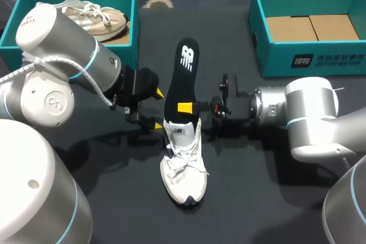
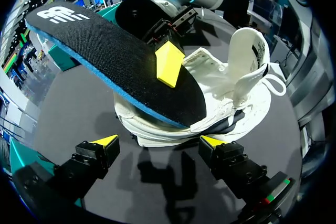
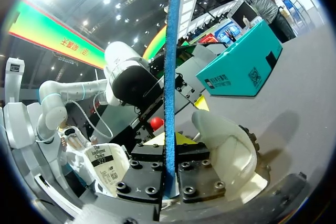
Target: Take the shoe out of the shoebox, open the shoe tongue, remove and reinsert the insole, then place the shoe into the shoebox
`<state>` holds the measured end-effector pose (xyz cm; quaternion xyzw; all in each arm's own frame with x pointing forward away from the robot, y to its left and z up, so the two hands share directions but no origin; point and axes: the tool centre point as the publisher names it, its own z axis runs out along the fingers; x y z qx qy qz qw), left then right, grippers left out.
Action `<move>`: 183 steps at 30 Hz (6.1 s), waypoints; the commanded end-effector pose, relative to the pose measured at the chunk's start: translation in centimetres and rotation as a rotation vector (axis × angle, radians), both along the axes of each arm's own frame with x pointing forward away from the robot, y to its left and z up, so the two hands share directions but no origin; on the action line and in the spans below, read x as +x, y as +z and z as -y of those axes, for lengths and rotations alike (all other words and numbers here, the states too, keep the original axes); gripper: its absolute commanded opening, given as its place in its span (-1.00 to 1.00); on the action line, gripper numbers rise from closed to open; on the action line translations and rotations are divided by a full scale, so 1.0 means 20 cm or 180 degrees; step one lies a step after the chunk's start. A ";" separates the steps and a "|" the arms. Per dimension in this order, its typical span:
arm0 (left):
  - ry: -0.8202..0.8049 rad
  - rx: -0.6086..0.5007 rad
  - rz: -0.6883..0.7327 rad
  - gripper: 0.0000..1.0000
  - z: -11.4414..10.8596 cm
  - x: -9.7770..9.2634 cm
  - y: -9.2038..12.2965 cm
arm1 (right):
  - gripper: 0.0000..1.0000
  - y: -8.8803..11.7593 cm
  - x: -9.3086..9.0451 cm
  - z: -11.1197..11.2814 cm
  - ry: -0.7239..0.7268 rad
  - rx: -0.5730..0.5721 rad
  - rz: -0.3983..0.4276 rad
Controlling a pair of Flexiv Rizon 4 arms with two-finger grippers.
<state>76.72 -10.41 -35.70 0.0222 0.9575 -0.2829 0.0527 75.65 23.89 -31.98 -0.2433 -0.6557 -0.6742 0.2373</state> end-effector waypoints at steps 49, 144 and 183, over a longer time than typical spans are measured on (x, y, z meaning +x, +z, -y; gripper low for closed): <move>0.0001 -0.0002 0.0004 1.00 0.00 0.00 0.00 | -0.51 -0.06 -0.11 -0.02 0.0199 -0.0251 -0.0127; 0.0001 -0.0002 0.0004 1.00 0.00 0.00 0.00 | -1.00 -0.09 -0.14 -0.05 0.0358 -0.0260 -0.0332; 0.0001 -0.0002 0.0004 1.00 0.00 0.00 0.00 | -0.51 0.10 0.00 -0.07 0.0413 -0.0284 0.0170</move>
